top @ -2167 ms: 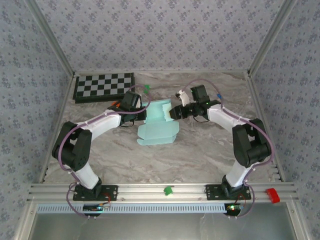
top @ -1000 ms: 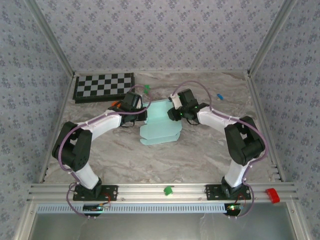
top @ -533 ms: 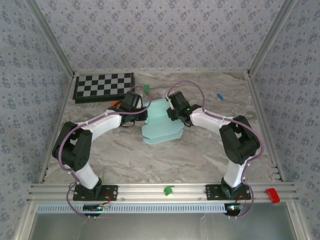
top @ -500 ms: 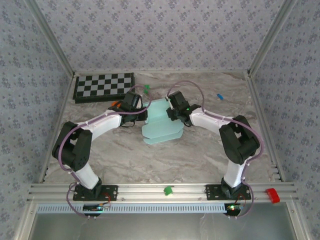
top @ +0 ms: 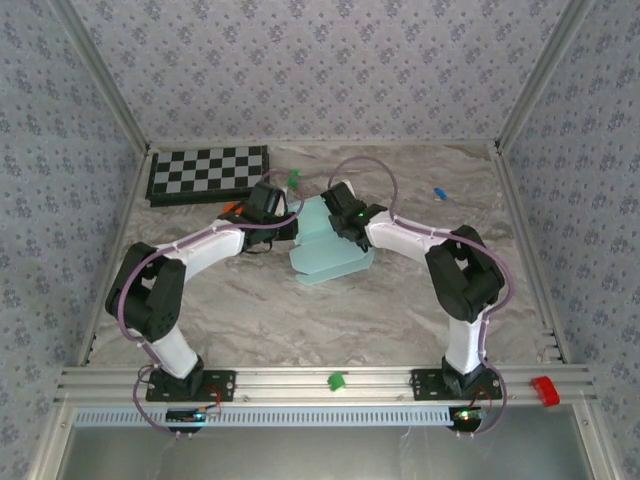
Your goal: Fold the paper box
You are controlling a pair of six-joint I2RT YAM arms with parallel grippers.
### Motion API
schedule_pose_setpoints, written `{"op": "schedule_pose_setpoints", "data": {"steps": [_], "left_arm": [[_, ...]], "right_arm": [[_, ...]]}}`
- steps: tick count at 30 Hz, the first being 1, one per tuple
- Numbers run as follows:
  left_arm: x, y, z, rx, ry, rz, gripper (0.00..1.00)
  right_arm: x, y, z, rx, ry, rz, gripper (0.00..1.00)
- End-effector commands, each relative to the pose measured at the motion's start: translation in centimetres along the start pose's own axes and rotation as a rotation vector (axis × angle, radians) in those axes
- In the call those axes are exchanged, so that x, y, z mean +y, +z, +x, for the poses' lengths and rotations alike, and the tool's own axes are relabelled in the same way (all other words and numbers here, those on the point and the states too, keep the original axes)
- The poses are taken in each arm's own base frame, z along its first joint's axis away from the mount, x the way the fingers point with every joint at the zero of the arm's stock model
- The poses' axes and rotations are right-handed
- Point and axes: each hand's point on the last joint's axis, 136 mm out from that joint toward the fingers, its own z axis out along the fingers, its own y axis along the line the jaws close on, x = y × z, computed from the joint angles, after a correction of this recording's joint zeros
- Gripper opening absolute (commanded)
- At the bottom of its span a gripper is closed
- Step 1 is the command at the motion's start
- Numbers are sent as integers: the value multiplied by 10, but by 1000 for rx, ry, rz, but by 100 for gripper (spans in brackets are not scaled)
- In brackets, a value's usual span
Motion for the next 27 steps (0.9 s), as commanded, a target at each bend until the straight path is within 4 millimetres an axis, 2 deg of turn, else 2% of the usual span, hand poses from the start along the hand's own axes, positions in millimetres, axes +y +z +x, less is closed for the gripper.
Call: {"op": "schedule_pose_setpoints", "data": {"steps": [1,21,27], "left_arm": [[-7,-4,-6,6,12,18,1],[-5,-1,-4,15,10,10,1],[-6,-3,-5,13,12,11,0]], "right_arm": [[-37,8,17,76,-12,200,19],[-54,12,29,147,-18,360,5],[-54,13,30,150,-20,362,4]]}}
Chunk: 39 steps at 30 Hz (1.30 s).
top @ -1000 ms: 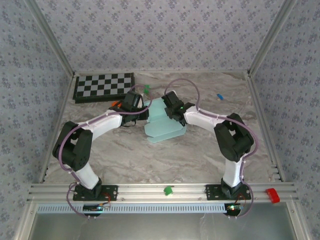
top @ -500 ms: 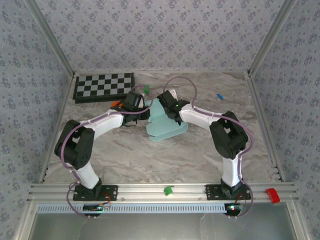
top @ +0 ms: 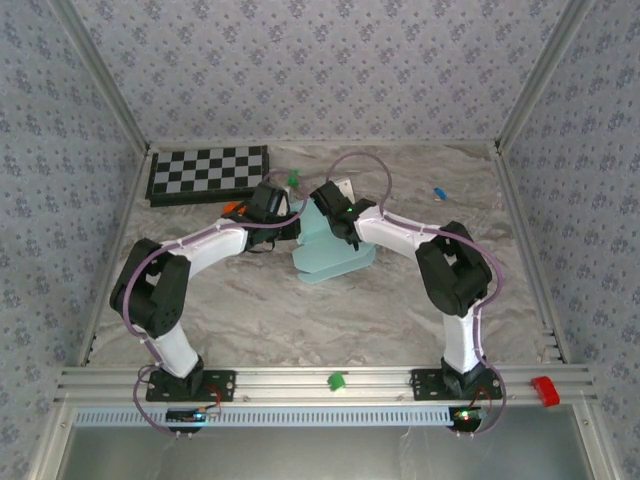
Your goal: Fold the paper box
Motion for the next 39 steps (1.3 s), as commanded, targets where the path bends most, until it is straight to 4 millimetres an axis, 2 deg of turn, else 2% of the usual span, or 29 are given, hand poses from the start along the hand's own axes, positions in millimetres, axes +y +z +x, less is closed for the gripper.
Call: {"op": "schedule_pose_setpoints", "data": {"steps": [1,9,17,31,39], "left_arm": [[-3,-10,-5,8,16,-1,0],[-4,-11,-5,7,13,1,0],[-4,-10,-6,8,9,1,0],[-3,-6,-5,18,7,-2,1],[-2,-4,-3,25,-1,-6,0]], "right_arm": [[-47,18,25,84,-80,234,4],[-20,8,10,52,-73,25,14],[-12,-8,-6,23,-61,-72,19],[8,-18,-15,-2,-44,-208,39],[13,-25,-19,-15,-28,-263,46]]}}
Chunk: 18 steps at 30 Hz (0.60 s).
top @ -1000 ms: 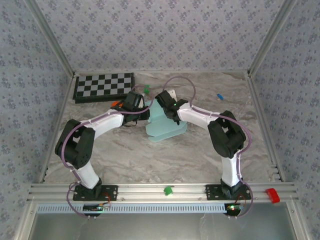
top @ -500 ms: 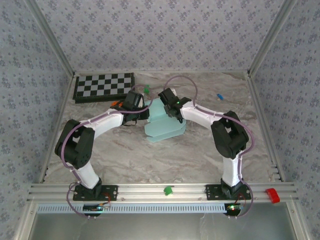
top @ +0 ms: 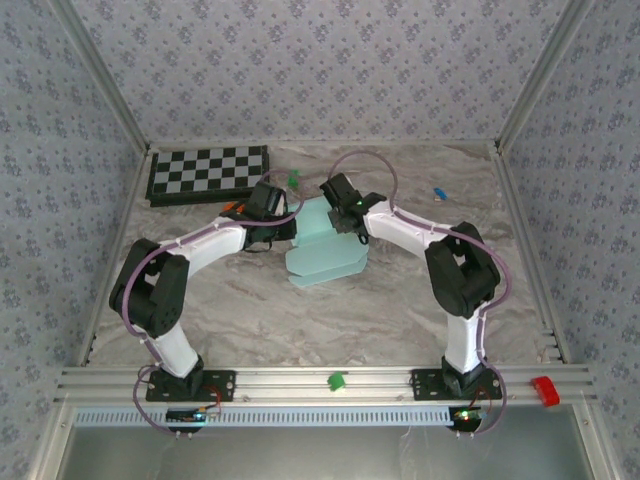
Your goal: Fold the paper box
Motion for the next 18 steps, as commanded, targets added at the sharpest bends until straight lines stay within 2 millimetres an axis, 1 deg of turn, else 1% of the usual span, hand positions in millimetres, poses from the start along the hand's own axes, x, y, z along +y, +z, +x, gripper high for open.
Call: {"op": "schedule_pose_setpoints", "data": {"steps": [1,5,10,14,18], "left_arm": [[-11,-2,-6,1,6,34,0],[-9,-1,-6,5,-13,22,0],[-3,1,-4,15,-66,-32,1],[-5,0,-1,32,-104,-44,2],[-3,-4,4,53,-191,-97,2]], "right_arm": [[2,-18,-18,-63,31,-54,46],[6,-27,-22,-95,40,-108,50],[-1,-46,-28,-139,55,-117,54],[-10,-70,-31,-177,74,-122,56],[-23,-98,-33,-207,96,-131,59]]}}
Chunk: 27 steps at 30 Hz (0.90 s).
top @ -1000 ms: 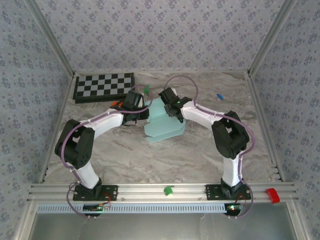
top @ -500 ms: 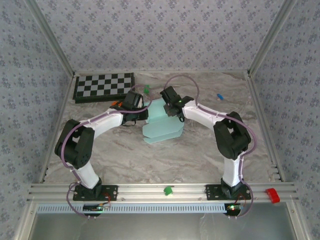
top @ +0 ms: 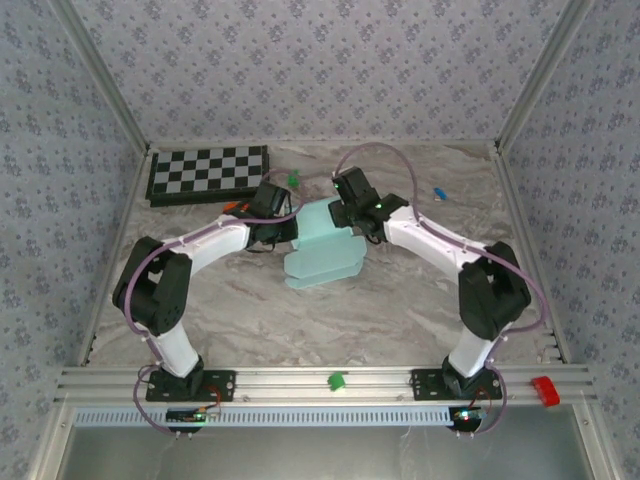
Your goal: Fold the paper box
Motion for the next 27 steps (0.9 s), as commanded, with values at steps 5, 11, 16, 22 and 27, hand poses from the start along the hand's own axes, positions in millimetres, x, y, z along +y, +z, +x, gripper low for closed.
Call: {"op": "schedule_pose_setpoints", "data": {"steps": [5,11,16,22,27], "left_arm": [[-5,-17,2,-9,-299,-27,2],[-11,-26,17,19,-540,-10,3],[-15,-17,41,98,-793,58,3],[-23,-8,68,184,-984,74,2],[-25,-11,87,223,-1079,13,2]], "right_arm": [[-38,-54,-7,-48,129,-1,62],[-84,-84,6,-42,285,54,64],[-106,-101,25,-5,355,72,64],[-106,-116,36,25,389,17,65],[-96,-125,38,39,437,-41,63]]}}
